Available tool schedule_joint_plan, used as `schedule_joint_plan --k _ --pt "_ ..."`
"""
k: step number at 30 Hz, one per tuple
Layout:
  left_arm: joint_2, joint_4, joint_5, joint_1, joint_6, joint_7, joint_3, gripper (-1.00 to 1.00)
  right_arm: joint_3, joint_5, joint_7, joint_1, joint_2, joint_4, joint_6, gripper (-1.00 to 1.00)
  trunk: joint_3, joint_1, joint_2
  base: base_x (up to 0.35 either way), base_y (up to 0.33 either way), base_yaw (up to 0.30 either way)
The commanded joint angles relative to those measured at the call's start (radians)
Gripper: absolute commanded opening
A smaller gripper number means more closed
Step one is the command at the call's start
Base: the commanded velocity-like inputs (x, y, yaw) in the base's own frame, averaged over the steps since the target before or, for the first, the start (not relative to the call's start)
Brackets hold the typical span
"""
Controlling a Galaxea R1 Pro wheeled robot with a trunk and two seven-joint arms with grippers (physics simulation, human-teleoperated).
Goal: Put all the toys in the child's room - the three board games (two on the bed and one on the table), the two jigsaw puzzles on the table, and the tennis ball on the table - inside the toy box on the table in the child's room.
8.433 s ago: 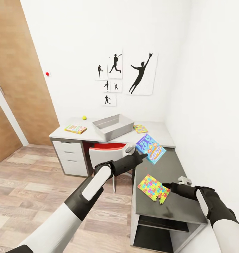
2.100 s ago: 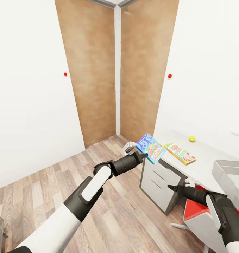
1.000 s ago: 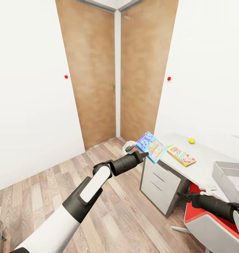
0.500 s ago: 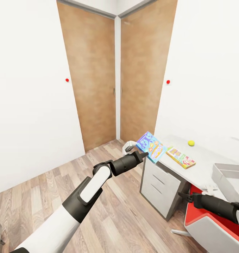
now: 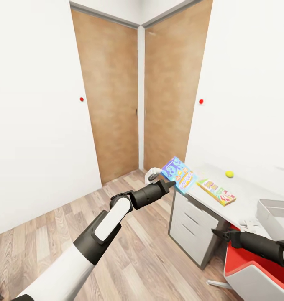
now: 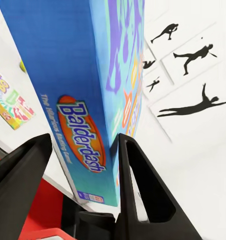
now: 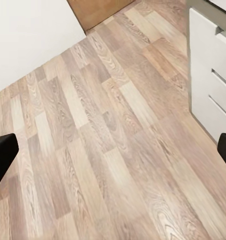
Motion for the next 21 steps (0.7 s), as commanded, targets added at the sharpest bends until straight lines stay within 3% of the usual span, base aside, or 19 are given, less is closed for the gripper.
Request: schedule_joint_plan --k 1,21 --pt "0.0 0.0 0.002 -0.001 0.003 -0.001 0.0 -1.0 -0.001 -0.006 0.0 -0.001 0.0 -0.001 0.008 1.0 -0.001 0.001 -0.002 0.146 0.128 0.0" --pt "0.001 0.0 -0.001 0.0 0.002 -0.001 -0.003 -1.0 -0.001 -0.006 0.0 -0.001 -0.001 -0.001 0.008 1.0 0.032 0.001 -0.002 0.025 0.022 0.0"
